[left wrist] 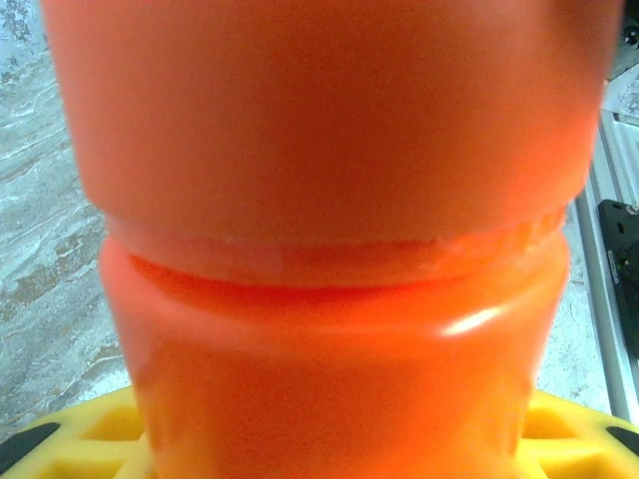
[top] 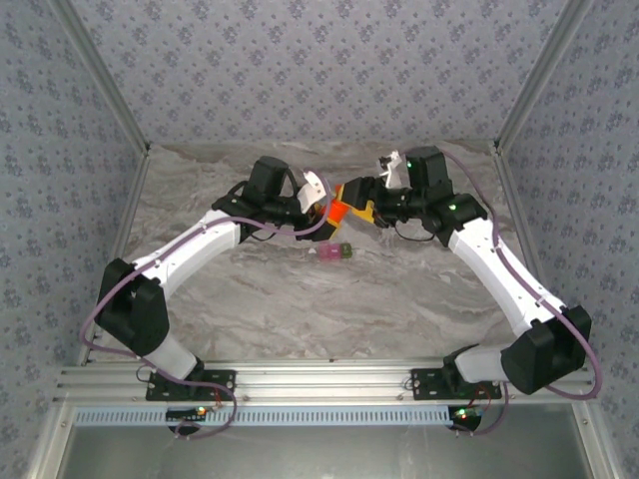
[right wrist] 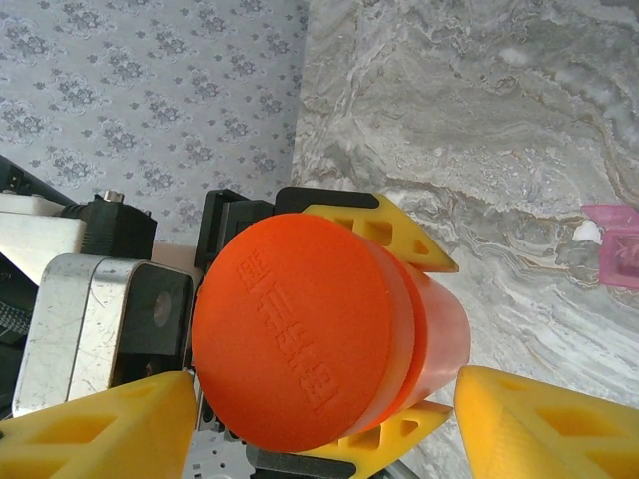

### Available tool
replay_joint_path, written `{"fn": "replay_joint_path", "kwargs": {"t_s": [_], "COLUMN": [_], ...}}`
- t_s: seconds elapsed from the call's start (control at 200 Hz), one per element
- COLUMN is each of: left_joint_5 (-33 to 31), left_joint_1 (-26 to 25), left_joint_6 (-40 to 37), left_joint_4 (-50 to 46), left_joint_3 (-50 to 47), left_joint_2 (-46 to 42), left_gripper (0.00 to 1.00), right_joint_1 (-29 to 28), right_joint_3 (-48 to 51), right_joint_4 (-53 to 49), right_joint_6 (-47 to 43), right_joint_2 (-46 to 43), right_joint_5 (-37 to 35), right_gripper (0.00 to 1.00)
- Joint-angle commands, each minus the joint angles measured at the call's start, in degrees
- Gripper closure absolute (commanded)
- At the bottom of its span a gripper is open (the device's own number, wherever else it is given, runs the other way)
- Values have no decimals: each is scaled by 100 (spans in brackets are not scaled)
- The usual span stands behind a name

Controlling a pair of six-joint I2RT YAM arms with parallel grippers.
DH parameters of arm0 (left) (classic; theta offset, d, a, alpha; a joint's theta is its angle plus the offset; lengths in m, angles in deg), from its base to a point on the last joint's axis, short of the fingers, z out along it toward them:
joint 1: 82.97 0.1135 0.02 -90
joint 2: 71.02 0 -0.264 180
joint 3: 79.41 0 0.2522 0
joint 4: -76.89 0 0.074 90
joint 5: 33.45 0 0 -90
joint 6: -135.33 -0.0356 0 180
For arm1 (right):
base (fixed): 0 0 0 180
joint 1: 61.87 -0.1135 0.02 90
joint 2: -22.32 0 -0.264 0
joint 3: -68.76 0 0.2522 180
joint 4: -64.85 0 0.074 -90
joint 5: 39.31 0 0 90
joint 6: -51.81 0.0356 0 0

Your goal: Sort the pills into containers

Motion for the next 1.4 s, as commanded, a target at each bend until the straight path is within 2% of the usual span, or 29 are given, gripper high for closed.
{"fn": "replay_joint_path", "kwargs": {"t_s": [0.0, 0.5, 0.74, 1.029, 1.394], "left_joint_5": [231, 295, 325, 398, 389], "left_joint_1": [42, 44, 44, 42, 44], "left_joint_6": [-12, -8, -78, -70, -69], "left_joint_4": [157, 77, -34, -101, -48], "left_joint_3": [336, 326, 343, 352, 356], "left_joint_2": [-43, -45, -6, 36, 34], "left_gripper": [100, 100, 100, 100, 100], "right_joint_1": [-37, 376, 399, 304, -4], "right_joint_3": [-26, 346, 69, -463, -446], "right_joint_4": [125, 162, 256, 177, 151], "right_joint_6": [77, 13, 29, 37, 38], "right_joint_2": [13, 158, 112, 312, 501], "right_joint_5": [-47, -165, 19, 120, 48], "right_gripper": [29, 32, 29, 29, 31]}}
